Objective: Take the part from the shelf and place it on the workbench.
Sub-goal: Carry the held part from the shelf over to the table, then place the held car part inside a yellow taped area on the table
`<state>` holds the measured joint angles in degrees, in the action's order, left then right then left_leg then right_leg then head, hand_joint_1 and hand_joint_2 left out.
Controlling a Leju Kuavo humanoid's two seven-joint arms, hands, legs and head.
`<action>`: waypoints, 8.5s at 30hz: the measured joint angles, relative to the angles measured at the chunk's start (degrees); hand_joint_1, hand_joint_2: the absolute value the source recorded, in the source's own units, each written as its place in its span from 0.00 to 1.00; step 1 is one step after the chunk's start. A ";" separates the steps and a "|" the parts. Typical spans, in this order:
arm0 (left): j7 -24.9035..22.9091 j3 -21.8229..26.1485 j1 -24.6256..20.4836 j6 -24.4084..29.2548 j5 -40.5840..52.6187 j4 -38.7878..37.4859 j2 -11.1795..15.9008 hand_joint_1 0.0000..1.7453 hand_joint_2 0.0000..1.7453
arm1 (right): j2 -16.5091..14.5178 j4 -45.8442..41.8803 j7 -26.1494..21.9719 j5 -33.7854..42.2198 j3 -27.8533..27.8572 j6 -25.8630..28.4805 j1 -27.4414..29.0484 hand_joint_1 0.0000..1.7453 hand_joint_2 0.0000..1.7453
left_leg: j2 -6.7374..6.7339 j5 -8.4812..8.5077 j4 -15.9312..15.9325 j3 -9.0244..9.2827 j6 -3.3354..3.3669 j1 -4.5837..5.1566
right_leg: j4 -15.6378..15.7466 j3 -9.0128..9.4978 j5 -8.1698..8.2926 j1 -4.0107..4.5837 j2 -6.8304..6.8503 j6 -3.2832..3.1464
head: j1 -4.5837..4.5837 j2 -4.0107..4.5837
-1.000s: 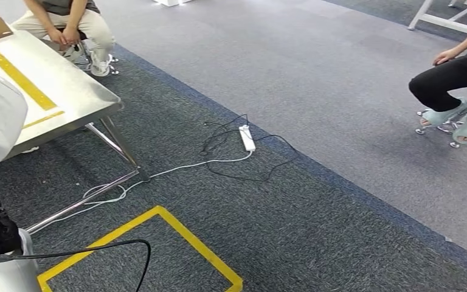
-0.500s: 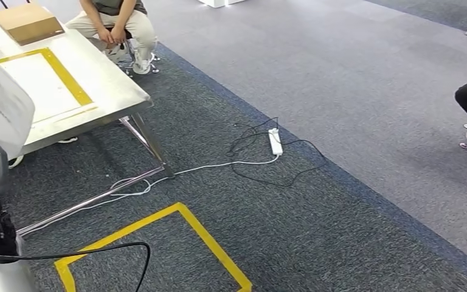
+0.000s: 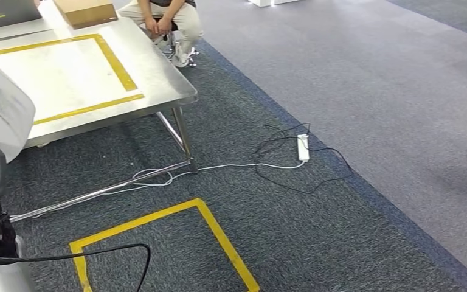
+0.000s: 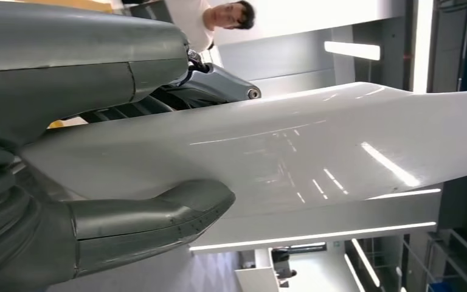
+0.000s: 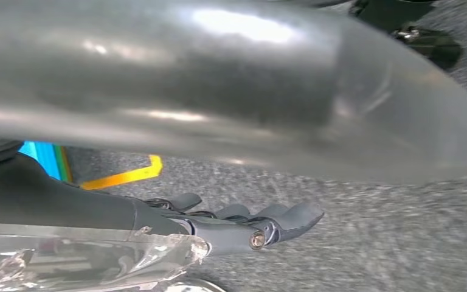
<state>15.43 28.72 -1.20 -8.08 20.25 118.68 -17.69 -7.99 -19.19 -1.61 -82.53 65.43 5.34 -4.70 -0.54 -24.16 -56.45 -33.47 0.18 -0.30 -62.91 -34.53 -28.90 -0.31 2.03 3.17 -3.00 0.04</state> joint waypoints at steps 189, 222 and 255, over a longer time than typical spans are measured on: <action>-1.15 -0.27 6.69 -13.01 -20.90 -2.51 -0.06 1.00 1.00 | -1.44 -0.13 -3.40 -3.32 3.46 -2.07 0.23 0.00 0.00 | 1.16 -9.70 -16.64 -6.40 -2.50 -0.09 | 5.03 1.90 2.60 -0.18 -2.52 -2.81 | 0.12 -0.02; -1.15 -0.13 6.76 -13.12 -20.90 -2.56 -0.04 1.00 1.00 | -1.71 -0.22 -3.38 -3.37 3.59 -2.09 0.61 0.00 0.00 | 1.13 -4.92 -10.31 -4.00 -2.85 -0.22 | 4.77 3.54 1.22 -0.11 -2.58 -2.65 | 0.45 0.00; -9.09 -6.43 -13.79 6.78 37.53 -15.80 2.32 1.00 1.00 | -1.82 0.30 -3.23 -5.96 3.38 -2.07 -0.40 0.00 0.00 | 0.90 -0.58 -0.74 -0.47 -0.86 -0.27 | 6.66 6.04 0.09 0.49 -2.44 -0.47 | 0.23 -0.02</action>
<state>6.33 22.29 -14.99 -1.30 57.78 102.89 -15.37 -9.81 -18.90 -4.84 -88.49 68.81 3.28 -5.11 0.36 -24.74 -57.19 -33.94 -0.68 -0.58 -56.25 -28.50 -28.81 0.18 -0.42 2.71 -2.77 0.03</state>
